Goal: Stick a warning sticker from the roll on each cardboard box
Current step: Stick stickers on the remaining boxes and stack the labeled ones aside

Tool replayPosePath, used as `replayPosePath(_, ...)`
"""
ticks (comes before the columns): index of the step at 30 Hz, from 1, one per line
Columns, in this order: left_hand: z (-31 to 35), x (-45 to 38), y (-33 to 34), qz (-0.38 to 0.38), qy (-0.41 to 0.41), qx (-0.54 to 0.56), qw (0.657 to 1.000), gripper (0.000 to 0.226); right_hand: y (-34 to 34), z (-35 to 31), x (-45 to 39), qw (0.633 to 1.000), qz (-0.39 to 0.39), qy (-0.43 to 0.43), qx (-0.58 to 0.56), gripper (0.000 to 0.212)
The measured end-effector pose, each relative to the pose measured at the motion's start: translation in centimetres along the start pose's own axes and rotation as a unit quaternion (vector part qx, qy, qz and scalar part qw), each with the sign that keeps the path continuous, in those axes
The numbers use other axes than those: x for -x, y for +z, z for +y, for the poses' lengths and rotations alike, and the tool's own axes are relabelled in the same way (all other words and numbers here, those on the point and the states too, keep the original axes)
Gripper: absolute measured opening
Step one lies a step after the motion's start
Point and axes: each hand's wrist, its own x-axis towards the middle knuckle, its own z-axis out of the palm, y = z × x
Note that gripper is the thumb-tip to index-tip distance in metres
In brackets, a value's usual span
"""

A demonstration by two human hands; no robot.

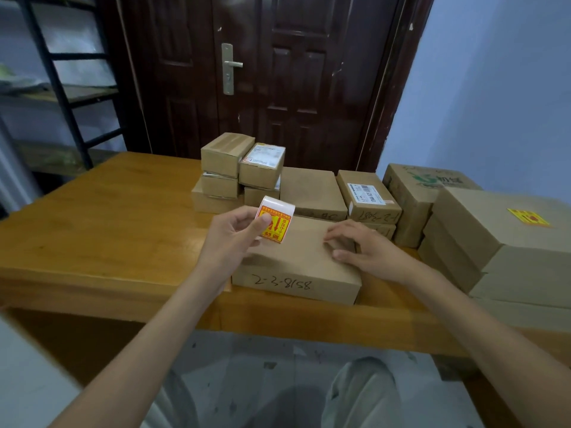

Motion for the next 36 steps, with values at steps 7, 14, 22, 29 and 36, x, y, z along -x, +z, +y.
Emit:
replayPosePath(7, 0.5, -2.2, 2.0, 0.036, -0.062, -0.092, 0.993, 0.034, -0.6, -3.9, -1.9, 0.992, 0.121, -0.022, -0.035, 0.07)
replayPosePath(14, 1.6, -2.6, 3.2, 0.01, -0.119, -0.125, 0.985, 0.056, 3.0, -8.7, -3.3, 0.988, 0.128, -0.059, -0.068, 0.076)
replayPosePath(22, 1.1, -2.1, 0.8, -0.105, -0.093, -0.069, 0.988, 0.022, 3.3, -6.3, -3.2, 0.97, 0.135, -0.024, -0.201, 0.054)
replayPosePath(29, -0.1, -2.6, 1.6, -0.15, 0.036, -0.066, 0.986, 0.025, 3.9, -6.1, -3.6, 0.957, 0.173, -0.015, -0.232, 0.041)
replayPosePath(36, -2.8, -3.7, 2.0, -0.045, 0.104, -0.232, 0.966, 0.023, 4.3, -5.8, -4.4, 0.956, 0.228, 0.003, -0.187, 0.047)
